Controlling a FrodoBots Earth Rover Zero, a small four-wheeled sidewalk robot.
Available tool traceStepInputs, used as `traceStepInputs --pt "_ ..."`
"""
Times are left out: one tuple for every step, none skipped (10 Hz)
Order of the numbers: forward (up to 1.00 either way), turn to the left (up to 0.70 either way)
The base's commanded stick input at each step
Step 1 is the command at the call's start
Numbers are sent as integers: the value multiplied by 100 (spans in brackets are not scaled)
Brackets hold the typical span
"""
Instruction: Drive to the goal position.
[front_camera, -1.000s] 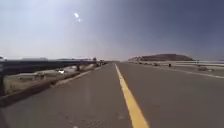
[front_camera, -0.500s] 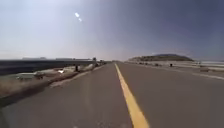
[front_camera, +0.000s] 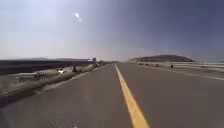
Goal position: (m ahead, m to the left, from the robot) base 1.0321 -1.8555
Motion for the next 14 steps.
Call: traceStepInputs --pt "50 0" --pt "50 0" --pt "50 0" --pt "50 0" --pt "50 0" --pt "50 0" --pt "50 0" --pt "50 0" --pt "50 0" --pt "50 0" --pt "50 0" --pt "50 0" --pt "50 0" --pt "50 0"
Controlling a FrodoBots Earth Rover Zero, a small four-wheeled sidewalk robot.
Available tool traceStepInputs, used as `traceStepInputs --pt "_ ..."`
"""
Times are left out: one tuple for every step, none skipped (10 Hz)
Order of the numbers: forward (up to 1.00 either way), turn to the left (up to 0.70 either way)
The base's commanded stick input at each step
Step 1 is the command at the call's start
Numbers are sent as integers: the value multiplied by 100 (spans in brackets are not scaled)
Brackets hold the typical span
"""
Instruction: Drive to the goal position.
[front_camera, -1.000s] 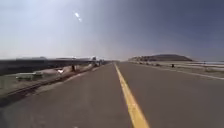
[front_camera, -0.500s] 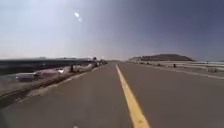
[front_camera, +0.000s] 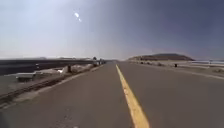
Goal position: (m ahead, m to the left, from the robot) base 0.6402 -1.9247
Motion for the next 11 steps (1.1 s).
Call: traceStepInputs --pt "50 0" --pt "50 0" --pt "50 0" --pt "50 0" --pt "50 0" --pt "50 0" --pt "50 0" --pt "50 0" --pt "50 0" --pt "50 0" --pt "50 0"
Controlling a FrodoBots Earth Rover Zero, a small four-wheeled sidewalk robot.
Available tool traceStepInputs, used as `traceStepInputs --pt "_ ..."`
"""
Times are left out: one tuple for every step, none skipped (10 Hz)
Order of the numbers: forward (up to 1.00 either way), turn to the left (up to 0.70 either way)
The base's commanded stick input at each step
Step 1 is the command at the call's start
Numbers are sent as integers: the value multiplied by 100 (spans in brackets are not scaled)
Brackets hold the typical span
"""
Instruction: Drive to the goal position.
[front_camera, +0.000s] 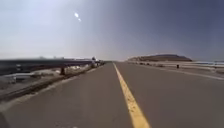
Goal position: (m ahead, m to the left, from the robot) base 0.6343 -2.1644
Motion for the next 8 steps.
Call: traceStepInputs --pt "50 0" --pt "50 0" --pt "50 0" --pt "50 0" --pt "50 0" --pt "50 0" --pt "50 0" --pt "50 0"
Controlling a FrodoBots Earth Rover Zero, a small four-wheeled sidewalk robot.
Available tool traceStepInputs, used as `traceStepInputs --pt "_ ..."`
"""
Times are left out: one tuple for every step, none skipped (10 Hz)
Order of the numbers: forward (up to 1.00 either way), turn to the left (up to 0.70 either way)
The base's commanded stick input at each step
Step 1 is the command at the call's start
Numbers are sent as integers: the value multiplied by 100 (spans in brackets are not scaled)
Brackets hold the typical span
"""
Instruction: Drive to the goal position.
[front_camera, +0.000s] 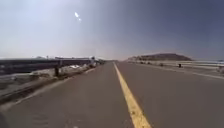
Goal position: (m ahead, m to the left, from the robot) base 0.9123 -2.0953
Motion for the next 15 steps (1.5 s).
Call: traceStepInputs --pt "50 0" --pt "50 0" --pt "50 0" --pt "50 0" --pt "50 0" --pt "50 0" --pt "50 0" --pt "50 0" --pt "50 0" --pt "50 0" --pt "50 0" --pt "50 0" --pt "50 0" --pt "50 0" --pt "50 0"
